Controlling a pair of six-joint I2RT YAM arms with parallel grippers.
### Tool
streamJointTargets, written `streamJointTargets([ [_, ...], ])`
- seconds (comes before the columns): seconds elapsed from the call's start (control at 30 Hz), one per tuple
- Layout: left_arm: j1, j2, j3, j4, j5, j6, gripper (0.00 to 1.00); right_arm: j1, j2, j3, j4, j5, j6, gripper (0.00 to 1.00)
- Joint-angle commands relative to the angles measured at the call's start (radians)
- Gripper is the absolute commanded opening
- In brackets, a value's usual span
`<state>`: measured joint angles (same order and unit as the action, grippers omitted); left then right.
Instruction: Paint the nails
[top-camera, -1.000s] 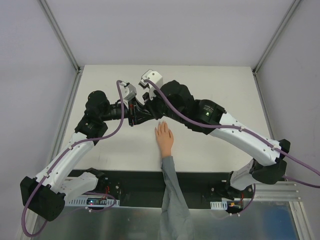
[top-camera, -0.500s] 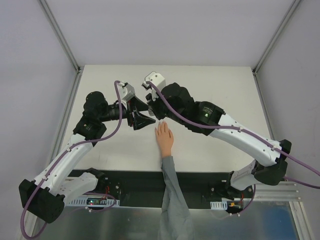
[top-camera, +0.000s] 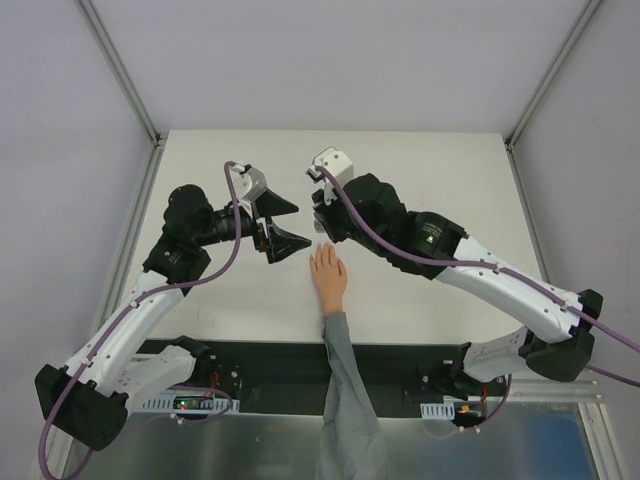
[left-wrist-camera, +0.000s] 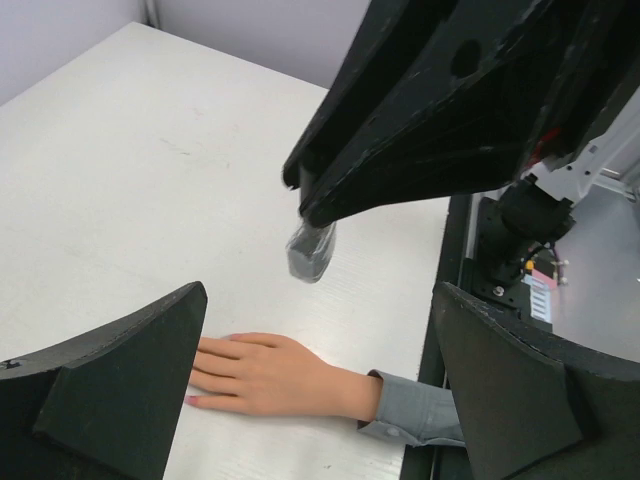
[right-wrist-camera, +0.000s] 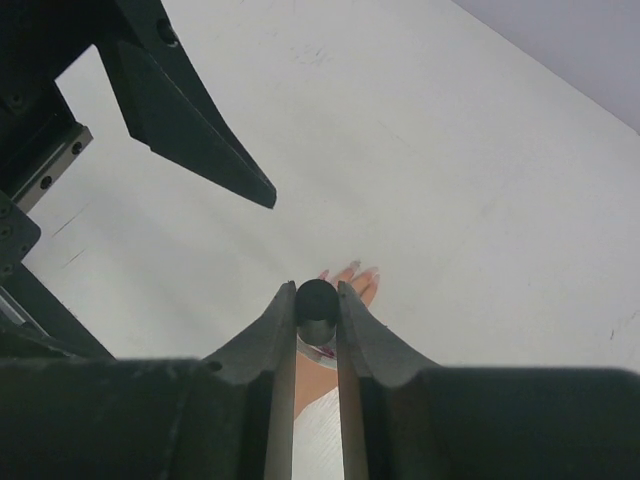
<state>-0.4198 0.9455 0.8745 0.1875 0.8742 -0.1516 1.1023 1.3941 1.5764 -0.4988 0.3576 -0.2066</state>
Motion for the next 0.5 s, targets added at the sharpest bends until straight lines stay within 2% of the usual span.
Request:
streamJointTargets([
  [0.0, -0.007, -0.028, 0.032, -0.002, -0.078, 0.027, 0.99, -0.021, -0.089, -0.042, 0.054, 0.064, 0.045, 0.00],
  [0.17, -0.007, -0.042, 0.027, -0.013, -0.181, 0.027, 0.99, -0.062, -0.159, -0.142, 0.091, 0.083, 0.099, 0.01],
  [0.37, -0.005, -0.053, 0.037, -0.088, -0.489, 0.024, 0.99, -0.096, -0.236, -0.237, 0.100, 0.162, 0.168, 0.00],
  [0.4, -0.005, -0.051, 0.040, -0.098, -0.579, 0.026, 0.99, -0.111, -0.260, -0.265, 0.100, 0.196, 0.182, 0.00],
  [0.47, -0.005, -0.045, 0.053, -0.146, -0.651, 0.032, 0.99, -0.131, -0.280, -0.302, 0.100, 0.245, 0.228, 0.00],
])
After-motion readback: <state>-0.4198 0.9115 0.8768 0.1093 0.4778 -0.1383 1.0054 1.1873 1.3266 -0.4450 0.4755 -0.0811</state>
